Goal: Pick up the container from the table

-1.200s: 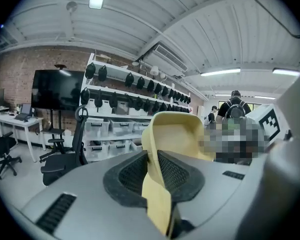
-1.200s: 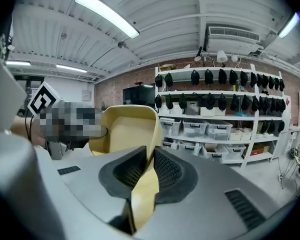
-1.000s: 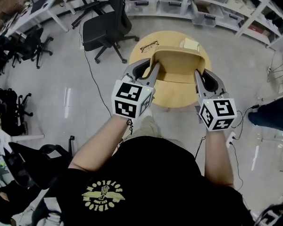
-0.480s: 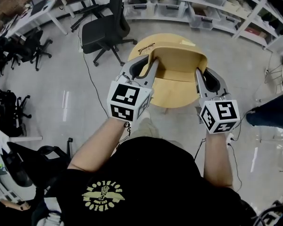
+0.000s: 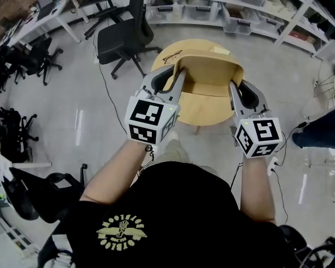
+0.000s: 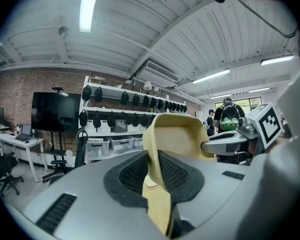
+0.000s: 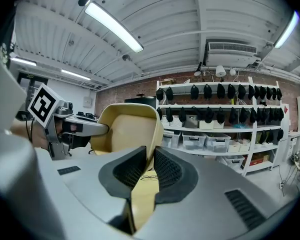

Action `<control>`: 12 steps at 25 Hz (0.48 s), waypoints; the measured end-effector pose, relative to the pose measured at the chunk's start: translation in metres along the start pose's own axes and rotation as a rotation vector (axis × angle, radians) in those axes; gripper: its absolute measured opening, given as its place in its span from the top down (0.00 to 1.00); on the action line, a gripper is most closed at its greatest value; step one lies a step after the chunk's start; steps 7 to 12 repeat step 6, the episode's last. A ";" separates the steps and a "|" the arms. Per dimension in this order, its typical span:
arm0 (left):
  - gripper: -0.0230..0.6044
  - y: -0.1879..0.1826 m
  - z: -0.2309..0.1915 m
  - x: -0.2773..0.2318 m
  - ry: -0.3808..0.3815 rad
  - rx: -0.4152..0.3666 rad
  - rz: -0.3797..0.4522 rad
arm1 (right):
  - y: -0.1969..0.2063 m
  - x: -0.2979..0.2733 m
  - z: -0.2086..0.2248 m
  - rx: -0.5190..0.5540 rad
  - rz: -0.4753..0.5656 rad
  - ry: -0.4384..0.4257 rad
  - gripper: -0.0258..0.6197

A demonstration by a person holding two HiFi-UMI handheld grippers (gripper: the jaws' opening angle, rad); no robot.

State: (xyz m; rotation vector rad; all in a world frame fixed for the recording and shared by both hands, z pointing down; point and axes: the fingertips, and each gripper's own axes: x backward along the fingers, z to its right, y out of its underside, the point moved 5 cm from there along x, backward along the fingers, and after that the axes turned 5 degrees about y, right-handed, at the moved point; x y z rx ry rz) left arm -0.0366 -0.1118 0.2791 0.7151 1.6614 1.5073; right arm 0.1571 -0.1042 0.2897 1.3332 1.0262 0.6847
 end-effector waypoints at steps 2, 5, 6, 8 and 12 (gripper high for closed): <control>0.86 0.000 0.002 0.001 -0.001 -0.001 -0.002 | 0.001 0.002 0.000 -0.002 -0.002 -0.002 0.86; 0.86 -0.001 0.004 0.001 -0.002 0.000 -0.009 | 0.001 0.003 0.002 -0.003 -0.009 -0.004 0.86; 0.86 -0.001 0.005 0.000 -0.003 0.001 -0.011 | 0.001 0.004 0.003 -0.003 -0.011 -0.004 0.86; 0.86 -0.001 0.005 0.000 -0.003 0.001 -0.011 | 0.001 0.004 0.003 -0.003 -0.011 -0.004 0.86; 0.86 -0.001 0.005 0.000 -0.003 0.001 -0.011 | 0.001 0.004 0.003 -0.003 -0.011 -0.004 0.86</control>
